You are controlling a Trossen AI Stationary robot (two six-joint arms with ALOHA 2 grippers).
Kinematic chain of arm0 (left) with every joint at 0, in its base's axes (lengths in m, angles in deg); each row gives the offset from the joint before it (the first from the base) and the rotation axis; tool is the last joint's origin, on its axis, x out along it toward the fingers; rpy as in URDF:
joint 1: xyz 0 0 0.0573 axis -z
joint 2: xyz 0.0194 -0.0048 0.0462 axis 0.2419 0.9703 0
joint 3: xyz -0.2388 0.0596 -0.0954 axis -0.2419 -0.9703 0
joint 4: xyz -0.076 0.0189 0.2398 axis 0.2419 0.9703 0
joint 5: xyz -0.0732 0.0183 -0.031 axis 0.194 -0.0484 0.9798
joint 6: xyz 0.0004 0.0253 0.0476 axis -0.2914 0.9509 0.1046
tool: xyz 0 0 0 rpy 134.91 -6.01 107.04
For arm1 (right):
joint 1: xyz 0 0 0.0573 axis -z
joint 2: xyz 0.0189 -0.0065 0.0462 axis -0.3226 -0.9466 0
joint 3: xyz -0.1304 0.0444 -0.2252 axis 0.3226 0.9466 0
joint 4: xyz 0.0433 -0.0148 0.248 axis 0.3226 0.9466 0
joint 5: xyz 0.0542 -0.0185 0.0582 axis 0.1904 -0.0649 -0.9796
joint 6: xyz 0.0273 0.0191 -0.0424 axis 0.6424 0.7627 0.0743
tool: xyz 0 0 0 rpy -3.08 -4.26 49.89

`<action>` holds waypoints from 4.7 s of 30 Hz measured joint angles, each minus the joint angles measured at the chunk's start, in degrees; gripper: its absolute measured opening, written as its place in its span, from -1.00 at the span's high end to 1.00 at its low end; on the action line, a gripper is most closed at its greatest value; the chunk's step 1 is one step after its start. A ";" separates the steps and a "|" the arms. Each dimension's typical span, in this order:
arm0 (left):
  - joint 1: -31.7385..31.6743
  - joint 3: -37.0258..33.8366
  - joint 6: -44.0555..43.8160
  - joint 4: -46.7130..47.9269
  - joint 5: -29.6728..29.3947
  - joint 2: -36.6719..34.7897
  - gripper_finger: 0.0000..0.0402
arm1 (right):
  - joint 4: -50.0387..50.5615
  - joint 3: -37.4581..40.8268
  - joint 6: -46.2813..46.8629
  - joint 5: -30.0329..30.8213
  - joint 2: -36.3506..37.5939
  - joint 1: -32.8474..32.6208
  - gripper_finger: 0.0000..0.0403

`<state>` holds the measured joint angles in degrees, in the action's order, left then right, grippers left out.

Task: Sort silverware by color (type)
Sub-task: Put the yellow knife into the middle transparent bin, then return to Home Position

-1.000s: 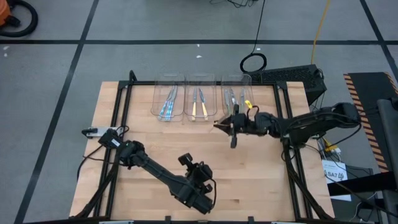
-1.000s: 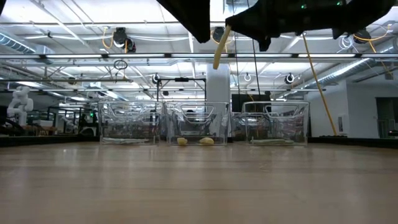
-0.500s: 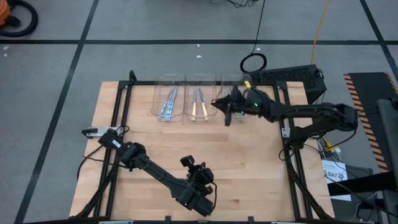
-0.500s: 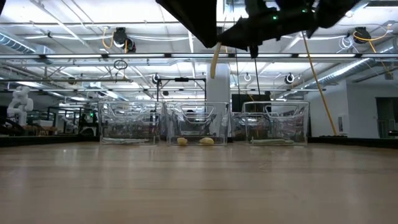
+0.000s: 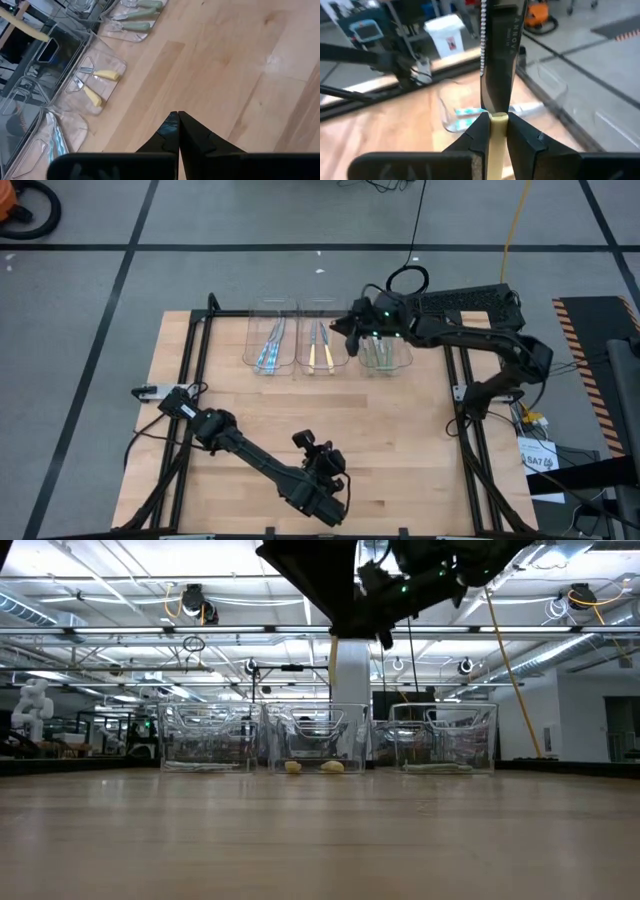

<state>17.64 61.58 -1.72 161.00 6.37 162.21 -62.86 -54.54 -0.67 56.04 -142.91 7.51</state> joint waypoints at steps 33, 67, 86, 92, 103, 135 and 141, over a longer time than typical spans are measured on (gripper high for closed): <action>-0.28 0.00 0.16 -2.01 -0.11 -0.09 0.97 | 1.38 -0.74 0.63 1.57 -12.15 3.39 0.78; -0.28 0.00 5.09 -8.05 0.57 -0.09 0.97 | 4.21 -0.72 -0.15 9.53 -12.12 2.82 0.50; 1.96 0.28 4.03 2.89 -3.60 -3.95 0.97 | 13.30 -0.68 -8.07 9.09 2.73 -2.76 0.31; 3.18 0.21 14.43 3.06 -6.94 -10.31 0.97 | 26.11 -0.04 -13.06 9.07 14.14 -8.44 0.31; 0.94 -1.31 22.75 3.17 -17.76 -21.91 0.97 | 15.57 22.73 -11.20 9.12 37.92 -23.93 0.40; -17.00 -75.68 63.11 -92.48 31.07 -51.03 0.97 | 17.36 33.24 -25.43 16.94 48.93 -34.05 0.99; -16.13 -90.87 67.49 -101.46 31.50 -65.80 0.97 | 15.79 34.16 -26.21 16.74 49.04 -34.05 0.99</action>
<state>1.51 -29.29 65.78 59.54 37.86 96.42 -47.07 -20.38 -26.88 72.78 -93.87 -26.54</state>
